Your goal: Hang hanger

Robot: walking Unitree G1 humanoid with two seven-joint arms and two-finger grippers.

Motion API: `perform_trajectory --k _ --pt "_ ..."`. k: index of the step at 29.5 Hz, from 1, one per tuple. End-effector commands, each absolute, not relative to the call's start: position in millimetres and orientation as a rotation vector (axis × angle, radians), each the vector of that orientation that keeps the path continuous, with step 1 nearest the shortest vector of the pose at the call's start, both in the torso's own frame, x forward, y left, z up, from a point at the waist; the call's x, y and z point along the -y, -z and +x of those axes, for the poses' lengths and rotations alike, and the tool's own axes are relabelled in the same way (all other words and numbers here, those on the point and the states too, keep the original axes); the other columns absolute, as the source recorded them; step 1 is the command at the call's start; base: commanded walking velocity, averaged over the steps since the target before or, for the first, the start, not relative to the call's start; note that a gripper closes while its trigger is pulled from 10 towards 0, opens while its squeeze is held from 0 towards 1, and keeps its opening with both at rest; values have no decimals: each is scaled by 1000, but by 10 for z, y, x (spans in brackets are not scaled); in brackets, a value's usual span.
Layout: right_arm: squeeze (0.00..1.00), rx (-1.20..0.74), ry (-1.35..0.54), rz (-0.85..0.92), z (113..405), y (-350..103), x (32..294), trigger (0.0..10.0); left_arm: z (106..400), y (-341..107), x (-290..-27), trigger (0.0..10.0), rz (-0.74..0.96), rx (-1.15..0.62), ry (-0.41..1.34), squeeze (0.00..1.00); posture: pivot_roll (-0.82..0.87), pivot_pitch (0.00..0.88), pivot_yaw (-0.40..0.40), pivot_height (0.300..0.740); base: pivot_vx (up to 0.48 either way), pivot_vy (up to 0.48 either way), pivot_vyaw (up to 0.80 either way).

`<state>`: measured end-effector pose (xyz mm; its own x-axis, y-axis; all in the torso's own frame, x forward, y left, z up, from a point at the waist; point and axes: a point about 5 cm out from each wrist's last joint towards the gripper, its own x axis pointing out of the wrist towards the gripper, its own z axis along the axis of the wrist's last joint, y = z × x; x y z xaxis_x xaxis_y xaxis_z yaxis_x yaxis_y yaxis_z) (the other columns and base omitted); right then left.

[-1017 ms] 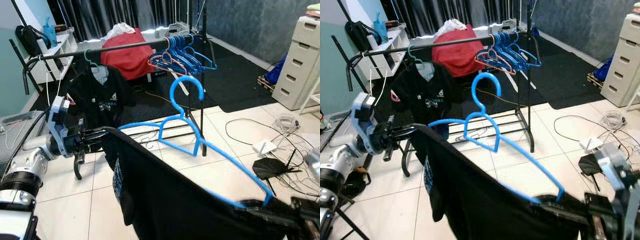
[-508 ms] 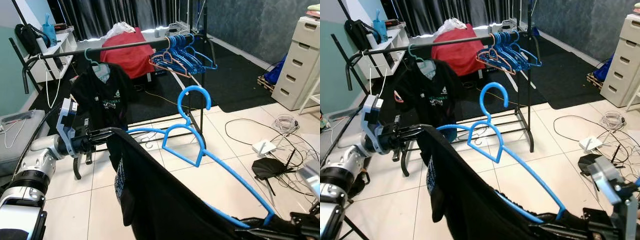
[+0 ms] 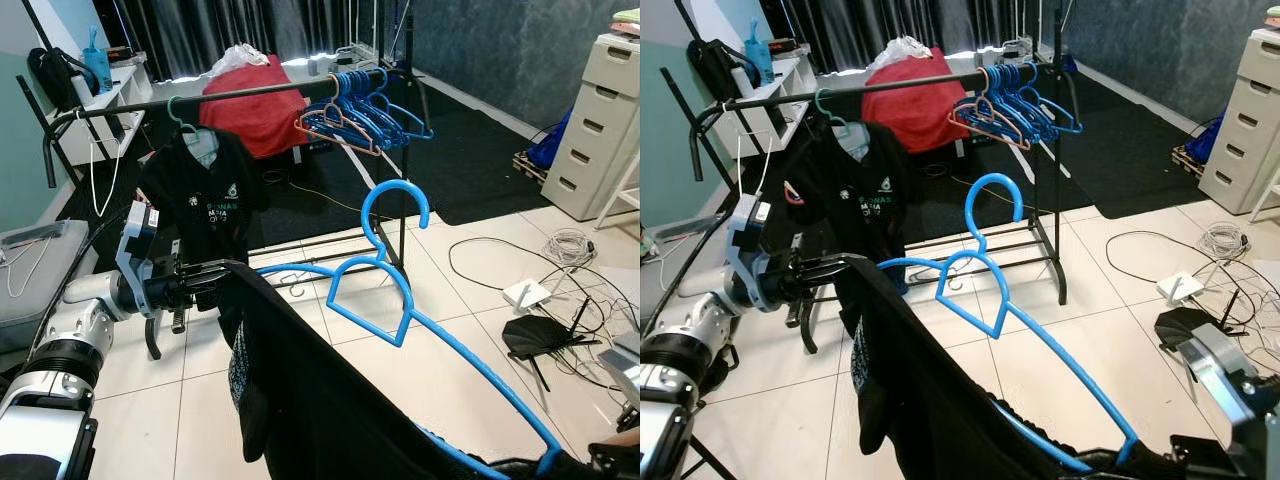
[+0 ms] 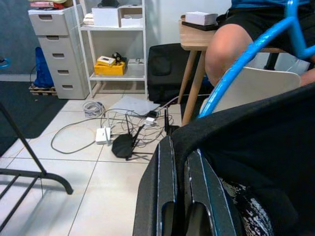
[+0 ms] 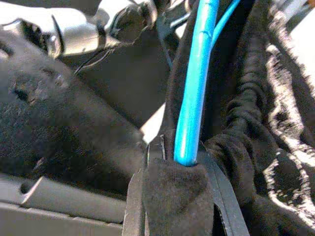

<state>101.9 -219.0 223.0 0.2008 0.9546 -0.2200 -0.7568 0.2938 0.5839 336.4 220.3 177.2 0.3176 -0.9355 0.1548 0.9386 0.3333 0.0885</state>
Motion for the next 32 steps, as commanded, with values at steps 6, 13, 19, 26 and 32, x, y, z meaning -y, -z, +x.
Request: perform_trajectory --k 6,13,19,26,32 --pt "0 -737 -1433 480 759 -2243 2008 10000 3410 -1885 -2449 10000 -30 242 1052 0 -302 0 90 740 0 0 0" --pt "0 -770 -1438 517 684 -2244 1979 10000 3412 -1867 -2428 10000 -28 240 1058 0 -307 0 86 740 0 0 0" --pt "0 -803 -1404 547 652 -2197 1983 10000 3414 -1878 -2409 10000 -27 250 1071 0 -306 0 85 740 0 0 0" --pt "0 -863 -1430 625 563 -2199 1970 10000 3411 -1879 -2390 10000 -28 257 1089 0 -306 0 80 740 0 0 0" --pt "0 -906 -1427 628 520 -2188 1973 10000 3407 -1881 -2387 10000 -28 260 1097 0 -306 0 78 740 0 0 0"
